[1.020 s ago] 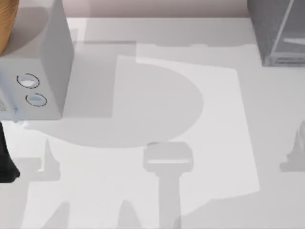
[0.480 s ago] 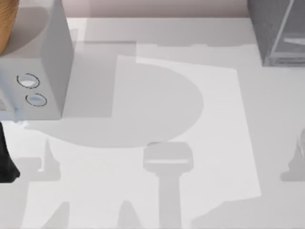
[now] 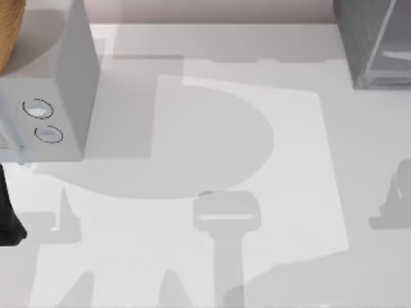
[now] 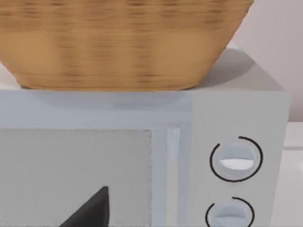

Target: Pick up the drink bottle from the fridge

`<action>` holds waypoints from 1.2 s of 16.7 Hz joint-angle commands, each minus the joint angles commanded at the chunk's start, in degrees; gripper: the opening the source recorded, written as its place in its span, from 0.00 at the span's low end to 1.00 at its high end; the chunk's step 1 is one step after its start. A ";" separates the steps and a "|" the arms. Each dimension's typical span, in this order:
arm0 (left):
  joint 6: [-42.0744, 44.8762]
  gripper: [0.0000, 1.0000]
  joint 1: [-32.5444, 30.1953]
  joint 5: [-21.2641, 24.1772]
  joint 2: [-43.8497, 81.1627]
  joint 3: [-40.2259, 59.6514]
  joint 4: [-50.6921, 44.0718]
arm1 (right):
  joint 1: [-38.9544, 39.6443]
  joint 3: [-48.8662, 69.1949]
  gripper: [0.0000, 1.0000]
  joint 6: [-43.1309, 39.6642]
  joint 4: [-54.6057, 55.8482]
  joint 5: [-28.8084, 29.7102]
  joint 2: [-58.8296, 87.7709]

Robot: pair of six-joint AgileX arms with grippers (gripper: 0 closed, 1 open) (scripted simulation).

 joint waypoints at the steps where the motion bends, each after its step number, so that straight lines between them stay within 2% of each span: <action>1: 0.00 1.00 0.00 0.00 0.00 0.00 0.00 | 1.50 0.89 0.00 -0.05 3.65 1.59 4.13; 13: 0.00 1.00 0.00 0.00 0.00 0.00 0.00 | 22.89 11.03 0.00 0.09 52.26 23.79 69.79; 20: 0.00 1.00 0.00 0.00 0.00 0.00 0.00 | 30.70 16.02 0.00 -0.09 71.05 31.74 90.43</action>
